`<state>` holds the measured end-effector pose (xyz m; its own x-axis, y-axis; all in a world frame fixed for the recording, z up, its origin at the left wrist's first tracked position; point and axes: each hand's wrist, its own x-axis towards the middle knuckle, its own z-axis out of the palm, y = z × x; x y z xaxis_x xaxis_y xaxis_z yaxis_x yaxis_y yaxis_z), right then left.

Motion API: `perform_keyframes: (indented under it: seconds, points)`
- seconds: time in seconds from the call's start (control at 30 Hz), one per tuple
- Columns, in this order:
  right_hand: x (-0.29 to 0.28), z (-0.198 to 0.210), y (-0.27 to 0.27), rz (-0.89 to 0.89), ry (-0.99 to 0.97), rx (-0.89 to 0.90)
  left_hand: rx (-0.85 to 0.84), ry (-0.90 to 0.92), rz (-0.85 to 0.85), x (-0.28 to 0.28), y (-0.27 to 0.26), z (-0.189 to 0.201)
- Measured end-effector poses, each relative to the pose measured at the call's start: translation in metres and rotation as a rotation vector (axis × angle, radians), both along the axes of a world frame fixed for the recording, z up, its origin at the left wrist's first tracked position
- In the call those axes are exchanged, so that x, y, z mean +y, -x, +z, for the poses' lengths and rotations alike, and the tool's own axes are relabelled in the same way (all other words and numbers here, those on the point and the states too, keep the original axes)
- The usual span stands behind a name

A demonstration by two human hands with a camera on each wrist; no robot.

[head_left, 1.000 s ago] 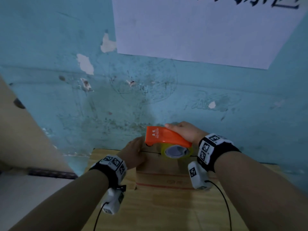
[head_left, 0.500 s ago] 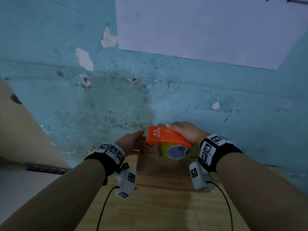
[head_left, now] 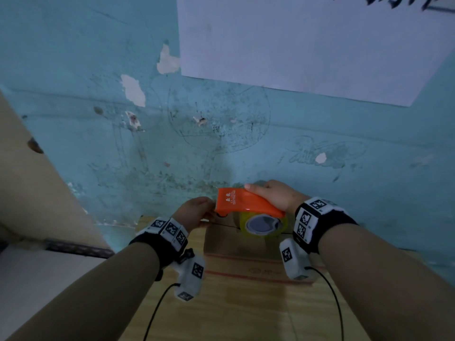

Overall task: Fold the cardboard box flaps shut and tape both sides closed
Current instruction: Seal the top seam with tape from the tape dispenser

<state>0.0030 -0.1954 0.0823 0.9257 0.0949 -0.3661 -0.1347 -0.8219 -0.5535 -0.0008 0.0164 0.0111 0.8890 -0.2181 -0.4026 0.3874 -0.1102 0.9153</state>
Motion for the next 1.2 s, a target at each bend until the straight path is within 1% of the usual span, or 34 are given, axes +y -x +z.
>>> perform_keyframes:
  seconds: [0.1,0.2,0.27,0.37,0.43,0.6,0.73,0.87,1.07,1.2]
  points:
    - [0.002,0.000,0.000,0.010,0.013,0.003,-0.029,-0.011,0.016,-0.001,0.001,0.001]
    - [0.003,0.003,0.003,0.015,0.020,-0.006,-0.081,-0.076,0.032,-0.003,0.004,0.000]
    - [0.004,0.005,0.005,0.021,0.032,-0.013,-0.148,-0.176,0.027,-0.004,0.005,-0.002]
    - [0.005,0.010,0.008,0.028,0.042,-0.010,-0.295,-0.361,0.022,-0.002,0.009,0.000]
    - [0.007,0.011,0.009,0.031,0.048,-0.002,-0.346,-0.410,0.020,0.000,0.009,0.001]
    - [0.011,0.015,0.009,0.077,0.108,-0.007,-0.398,-0.490,-0.020,0.001,0.009,0.002]
    - [0.004,0.014,0.010,0.067,0.123,-0.005,-0.400,-0.501,0.010,0.014,0.004,-0.003]
    - [-0.008,0.016,0.012,0.074,0.238,-0.013,-0.381,-0.539,0.011,0.034,0.003,-0.014]
    - [-0.010,0.020,0.013,0.131,0.327,0.000,-0.316,-0.589,0.004,0.035,0.005,-0.020]
    - [-0.017,0.023,0.014,0.108,0.362,0.012,-0.258,-0.646,0.036,0.045,0.004,-0.022]
